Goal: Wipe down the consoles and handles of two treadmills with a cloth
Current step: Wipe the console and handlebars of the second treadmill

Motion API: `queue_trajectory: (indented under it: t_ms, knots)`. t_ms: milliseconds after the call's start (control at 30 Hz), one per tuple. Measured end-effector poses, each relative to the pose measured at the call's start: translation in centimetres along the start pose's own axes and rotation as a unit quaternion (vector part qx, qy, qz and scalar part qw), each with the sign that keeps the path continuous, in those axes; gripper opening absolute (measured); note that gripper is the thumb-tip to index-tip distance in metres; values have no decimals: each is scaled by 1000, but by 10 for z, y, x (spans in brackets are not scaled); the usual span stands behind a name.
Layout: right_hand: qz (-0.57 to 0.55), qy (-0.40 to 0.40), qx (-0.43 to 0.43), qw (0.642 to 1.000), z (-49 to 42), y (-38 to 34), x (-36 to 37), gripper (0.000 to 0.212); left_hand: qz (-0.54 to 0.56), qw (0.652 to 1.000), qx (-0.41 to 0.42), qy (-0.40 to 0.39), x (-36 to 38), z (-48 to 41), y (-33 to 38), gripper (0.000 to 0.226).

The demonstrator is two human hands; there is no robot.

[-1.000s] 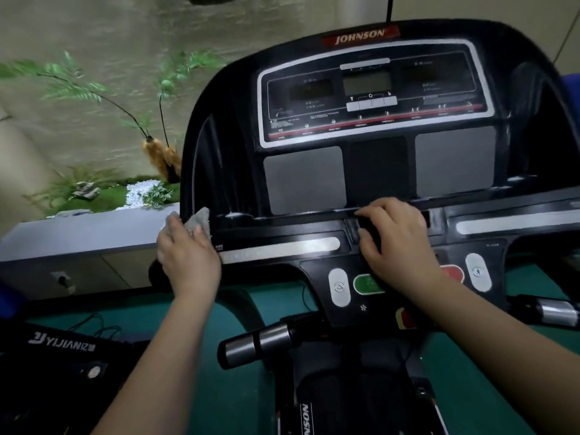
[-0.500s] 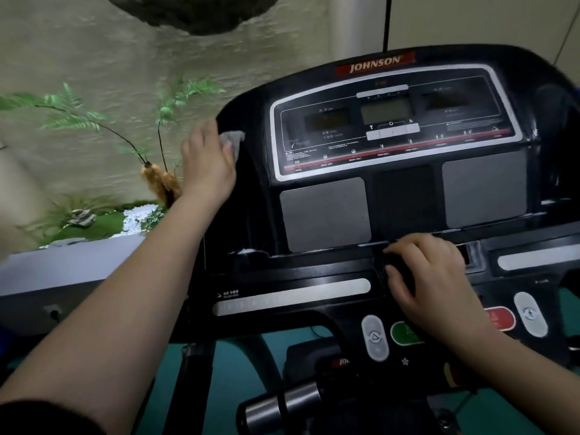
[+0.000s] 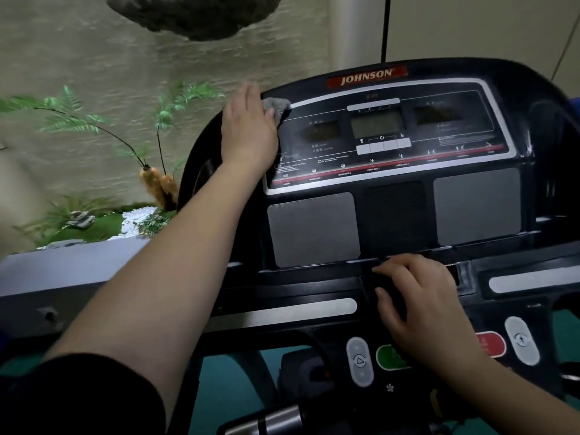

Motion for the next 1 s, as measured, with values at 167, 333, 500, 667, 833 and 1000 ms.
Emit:
queue_trajectory:
  t_ms: [167, 333, 500, 667, 833, 1000]
  knots:
    - [-9, 4, -12, 1000, 0, 0, -1, 29, 32, 991, -129, 21, -1, 62, 11, 59]
    - [-13, 0, -15, 1000, 0, 0, -1, 28, 97, 969, -227, 25, -1, 141, 34, 67]
    - [-18, -1, -17, 1000, 1, 0, -1, 30, 76, 960, -259, -75, -4, 195, 50, 75]
    - [-22, 2, -17, 1000, 2, 0, -1, 32, 74, 936, -291, -184, -45, 192, 15, 58]
    - [-23, 4, -18, 1000, 2, 0, -1, 31, 136, 961, -231, 65, -98, 159, -13, 52]
    - [-17, 10, -18, 1000, 2, 0, -1, 29, 2, 997, -46, -62, -49, 90, -46, 68]
Point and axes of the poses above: each hand's wrist, its own z-axis away from the middle knuckle, its own x-axis out of the palm, y = z × x, the point moved 2 cm from there along -z, towards the middle knuckle, and after that the axes turned 2 degrees about -z, right-handed, at the moved point
